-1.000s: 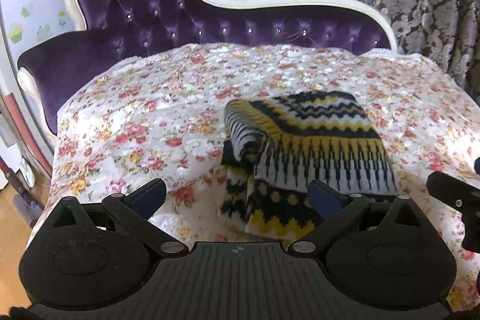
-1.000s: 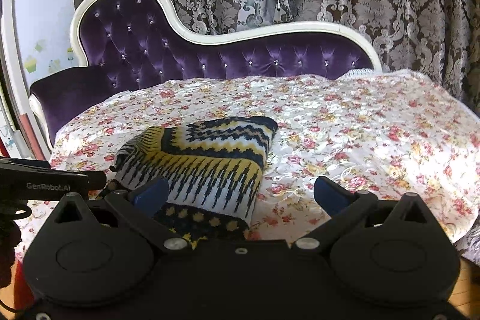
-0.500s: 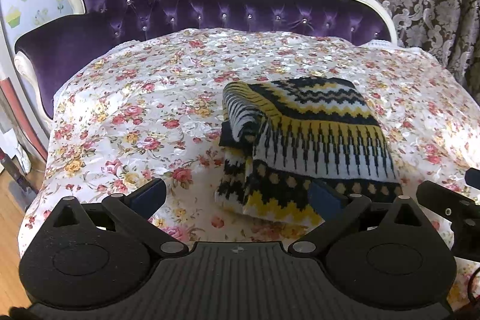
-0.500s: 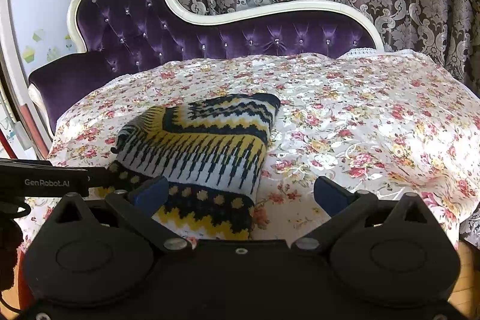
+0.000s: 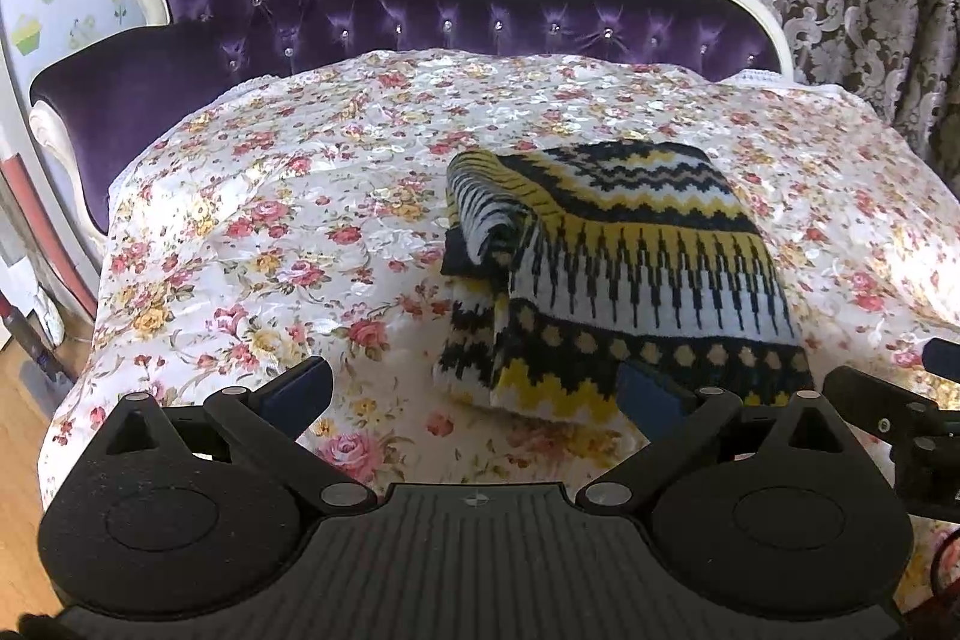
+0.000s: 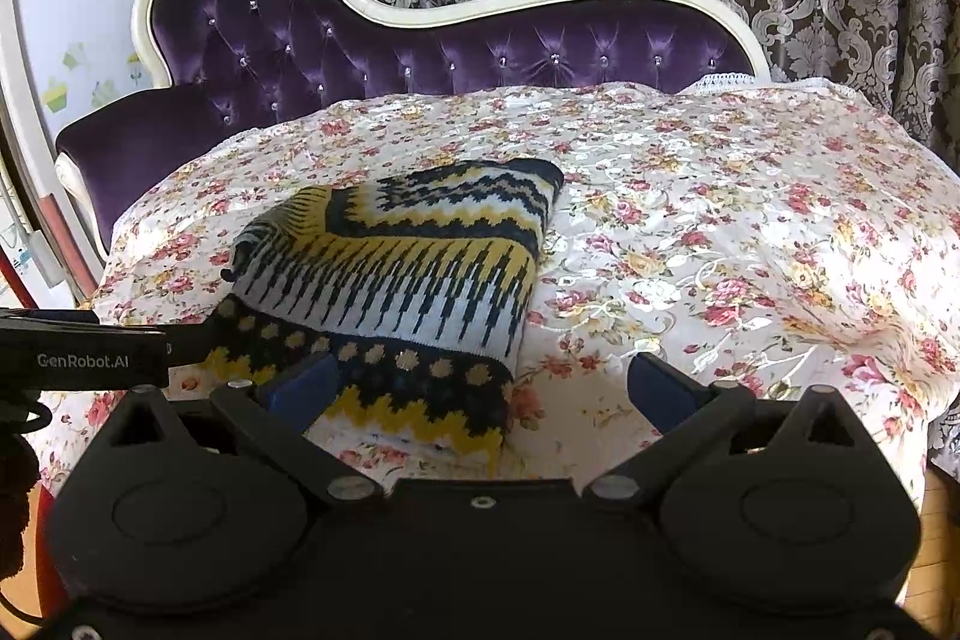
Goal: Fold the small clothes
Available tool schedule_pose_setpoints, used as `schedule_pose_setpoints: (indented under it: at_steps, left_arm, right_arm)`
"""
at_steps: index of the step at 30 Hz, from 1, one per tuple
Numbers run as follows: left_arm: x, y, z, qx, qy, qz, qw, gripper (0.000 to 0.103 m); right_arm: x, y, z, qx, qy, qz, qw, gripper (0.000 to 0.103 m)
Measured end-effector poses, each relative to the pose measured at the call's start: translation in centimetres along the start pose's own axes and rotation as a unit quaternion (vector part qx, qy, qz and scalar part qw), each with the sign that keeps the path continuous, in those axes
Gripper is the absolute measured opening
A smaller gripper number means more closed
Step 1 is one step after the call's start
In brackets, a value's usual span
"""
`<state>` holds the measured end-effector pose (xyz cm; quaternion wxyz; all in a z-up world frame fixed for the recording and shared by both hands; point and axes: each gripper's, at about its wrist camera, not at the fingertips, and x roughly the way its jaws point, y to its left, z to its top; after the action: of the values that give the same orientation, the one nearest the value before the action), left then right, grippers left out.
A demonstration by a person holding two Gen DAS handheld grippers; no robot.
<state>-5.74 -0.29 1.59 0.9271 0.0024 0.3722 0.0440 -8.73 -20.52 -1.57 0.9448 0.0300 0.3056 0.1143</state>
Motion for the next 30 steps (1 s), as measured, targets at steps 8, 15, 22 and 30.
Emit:
schedule_pose_setpoints:
  at_steps: [8, 15, 22, 30]
  left_arm:
    - [0.28, -0.1, -0.15, 0.003, 0.006, -0.002, 1.0, 0.102]
    - [0.35, -0.28, -0.14, 0.005, 0.007, -0.003, 1.0, 0.102]
    - [0.46, -0.2, -0.16, 0.004, 0.007, -0.002, 1.0, 0.102]
    - [0.62, -0.05, -0.16, 0.005, 0.008, -0.003, 0.9999, 0.102]
  right_arm:
    - [0.17, 0.03, -0.21, 0.002, 0.007, 0.003, 1.0, 0.103]
    - [0.34, 0.11, -0.3, 0.003, 0.012, 0.005, 1.0, 0.103]
    - [0.49, 0.18, -0.33, 0.005, 0.017, 0.009, 1.0, 0.103]
    - [0.72, 0.21, -0.41, 0.007, 0.022, 0.011, 1.0, 0.103]
